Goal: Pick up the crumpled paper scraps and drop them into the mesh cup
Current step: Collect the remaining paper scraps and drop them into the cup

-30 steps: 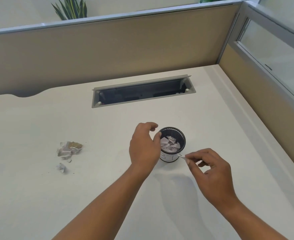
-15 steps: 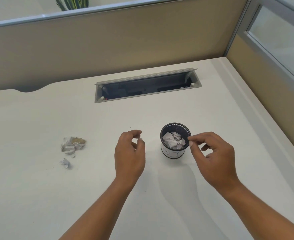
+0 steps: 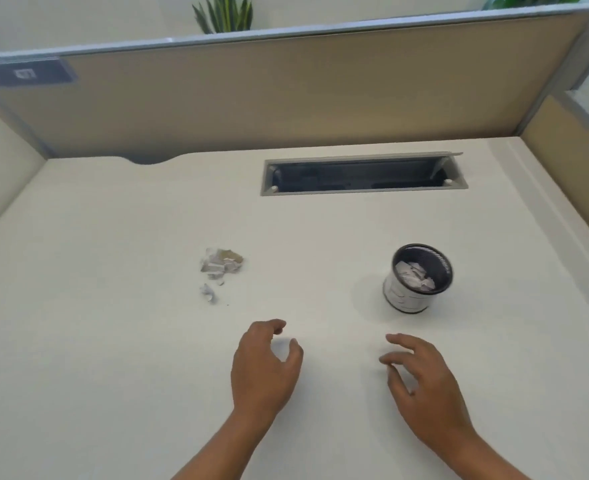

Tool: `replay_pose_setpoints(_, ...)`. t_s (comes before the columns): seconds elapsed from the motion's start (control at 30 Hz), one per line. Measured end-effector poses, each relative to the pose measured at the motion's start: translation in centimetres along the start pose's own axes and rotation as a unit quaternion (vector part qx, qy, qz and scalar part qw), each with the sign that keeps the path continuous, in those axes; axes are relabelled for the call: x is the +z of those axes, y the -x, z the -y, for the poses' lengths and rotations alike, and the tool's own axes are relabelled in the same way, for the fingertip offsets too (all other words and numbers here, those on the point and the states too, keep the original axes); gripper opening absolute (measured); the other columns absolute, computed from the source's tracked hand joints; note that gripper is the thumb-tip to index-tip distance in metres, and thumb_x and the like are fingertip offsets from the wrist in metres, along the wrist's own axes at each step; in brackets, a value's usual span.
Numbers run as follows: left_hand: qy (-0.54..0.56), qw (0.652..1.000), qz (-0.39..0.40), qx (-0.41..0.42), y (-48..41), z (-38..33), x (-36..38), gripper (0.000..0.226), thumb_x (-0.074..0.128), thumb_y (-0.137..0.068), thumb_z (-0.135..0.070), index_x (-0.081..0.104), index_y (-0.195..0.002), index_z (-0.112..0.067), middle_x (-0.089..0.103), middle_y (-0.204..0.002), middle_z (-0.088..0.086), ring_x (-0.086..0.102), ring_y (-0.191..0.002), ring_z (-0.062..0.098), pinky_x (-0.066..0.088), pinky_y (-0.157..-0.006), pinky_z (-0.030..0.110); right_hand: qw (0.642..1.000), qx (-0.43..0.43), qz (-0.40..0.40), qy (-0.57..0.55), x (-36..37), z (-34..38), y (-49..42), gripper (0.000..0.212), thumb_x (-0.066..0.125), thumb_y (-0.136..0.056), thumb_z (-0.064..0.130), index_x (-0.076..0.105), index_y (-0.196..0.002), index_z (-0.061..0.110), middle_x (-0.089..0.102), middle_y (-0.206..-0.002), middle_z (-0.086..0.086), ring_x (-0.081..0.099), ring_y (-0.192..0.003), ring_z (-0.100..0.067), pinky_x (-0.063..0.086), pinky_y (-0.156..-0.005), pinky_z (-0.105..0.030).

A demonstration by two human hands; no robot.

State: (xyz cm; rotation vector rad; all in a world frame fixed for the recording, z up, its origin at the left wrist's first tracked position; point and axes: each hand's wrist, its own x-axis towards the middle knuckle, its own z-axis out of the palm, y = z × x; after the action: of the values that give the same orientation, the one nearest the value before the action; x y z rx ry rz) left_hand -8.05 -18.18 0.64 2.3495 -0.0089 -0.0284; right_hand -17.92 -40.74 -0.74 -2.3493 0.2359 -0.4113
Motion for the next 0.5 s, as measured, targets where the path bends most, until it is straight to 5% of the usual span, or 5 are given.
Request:
replay_pose_setpoints(0.17, -0.09, 0.995, -0.023, 0.019, 0.3, 5.5, -2.8, 0.028, 0.071, -0.082, -0.03, 0.066, -0.108, -0.023, 0.062, -0.112, -0.013, 0.058, -0.11, 0.012, 0.039, -0.093, 0.025, 0.996, -0.009, 0.066, 0.063, 3.5, 0.3, 0.8, 0.037, 0.079, -0.07, -0.004, 0.075, -0.1, 0.019, 0.065, -0.128, 0.001, 0.059, -0.123, -0.024, 0.05, -0.096, -0.049)
replay_pose_setpoints(0.3, -0.154, 0.988, -0.024, 0.017, -0.8, 9.4, -4.8, 0.038, 0.068, -0.086, -0.034, 0.066, -0.122, -0.021, 0.055, -0.141, -0.007, 0.043, -0.138, 0.018, 0.036, -0.109, 0.039, 0.988, -0.004, 0.08, 0.131, 5.5, 2.5, 0.1, 0.039, 0.059, -0.082, 0.022, 0.069, -0.12, 0.02, 0.057, -0.14, 0.002, 0.049, -0.134, -0.02, 0.043, -0.104, -0.043)
replay_pose_setpoints(0.5, -0.139, 0.989, -0.039, 0.016, -5.7, 11.5, -6.9, 0.046, 0.066, -0.087, -0.038, 0.061, -0.128, -0.016, 0.052, -0.146, -0.002, 0.041, -0.139, 0.019, 0.029, -0.11, 0.036, 0.978, 0.01, 0.091, 0.19, 6.3, 3.2, -0.1, 0.053, 0.037, -0.086, 0.038, 0.062, -0.129, 0.021, 0.053, -0.144, 0.003, 0.045, -0.137, -0.018, 0.041, -0.104, -0.044)
